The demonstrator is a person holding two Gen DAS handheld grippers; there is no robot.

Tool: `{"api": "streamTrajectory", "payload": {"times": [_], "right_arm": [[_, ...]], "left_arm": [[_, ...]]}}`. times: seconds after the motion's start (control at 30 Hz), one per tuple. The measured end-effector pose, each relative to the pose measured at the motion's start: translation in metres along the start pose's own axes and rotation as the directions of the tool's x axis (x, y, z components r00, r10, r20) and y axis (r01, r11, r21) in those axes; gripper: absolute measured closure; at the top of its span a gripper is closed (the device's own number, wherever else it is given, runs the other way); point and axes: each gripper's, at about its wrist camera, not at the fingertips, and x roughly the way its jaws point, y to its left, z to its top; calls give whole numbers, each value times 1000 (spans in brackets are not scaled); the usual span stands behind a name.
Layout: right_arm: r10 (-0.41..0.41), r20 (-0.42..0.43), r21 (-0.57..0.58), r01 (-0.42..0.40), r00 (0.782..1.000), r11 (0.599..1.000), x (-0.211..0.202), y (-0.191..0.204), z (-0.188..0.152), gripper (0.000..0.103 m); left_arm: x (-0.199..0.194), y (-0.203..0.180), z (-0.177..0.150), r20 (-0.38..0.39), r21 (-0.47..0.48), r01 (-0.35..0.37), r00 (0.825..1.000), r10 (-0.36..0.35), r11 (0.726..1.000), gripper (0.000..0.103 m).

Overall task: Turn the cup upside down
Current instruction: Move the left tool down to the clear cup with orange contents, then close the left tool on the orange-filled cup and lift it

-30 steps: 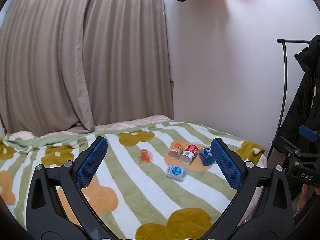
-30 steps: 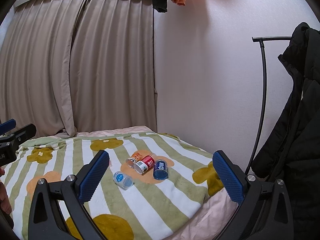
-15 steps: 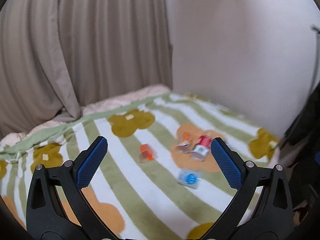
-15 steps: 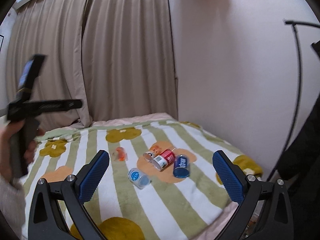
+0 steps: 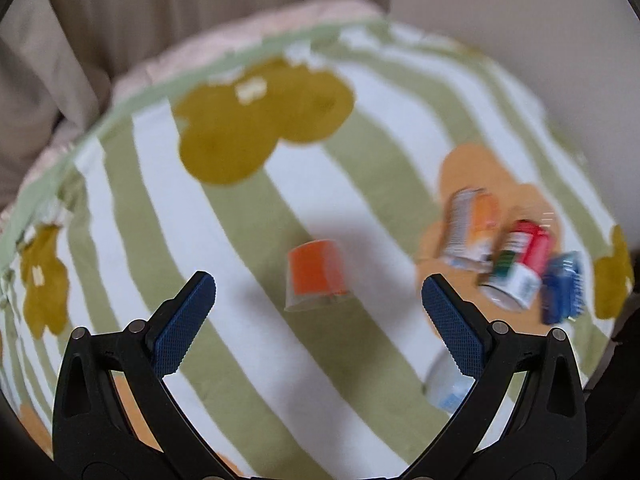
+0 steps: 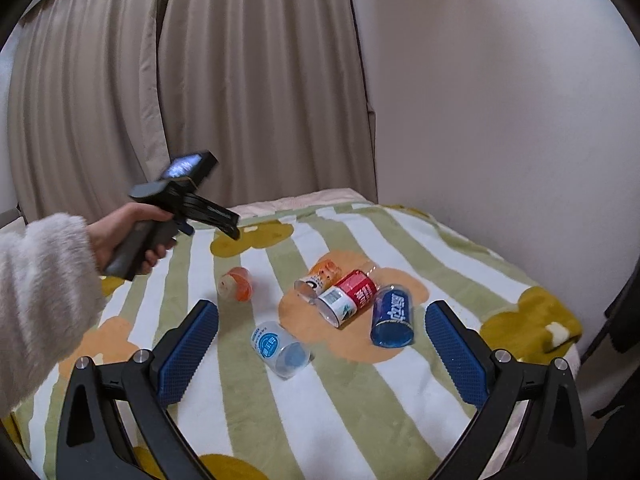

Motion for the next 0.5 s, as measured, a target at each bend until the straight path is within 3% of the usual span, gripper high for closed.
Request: {"api": "streamTrajectory", "payload": {"times": [0.2,0.37,0.5], "right_arm": [[4,-37,15,-3,999,1000,23,-7,-17,0],[3,-68,32,-1,998,999,37,-12,-26,0],[8,-82,46,-5,997,999,44,-15,-31,0]], "left_arm": [[73,5,13,-140,-16,-31,990,29,999,7],[100,5,9,-214,-30,0,977,-6,1000,12],[117,-1,3,-268,-24,34,963,-40,999,36]]}}
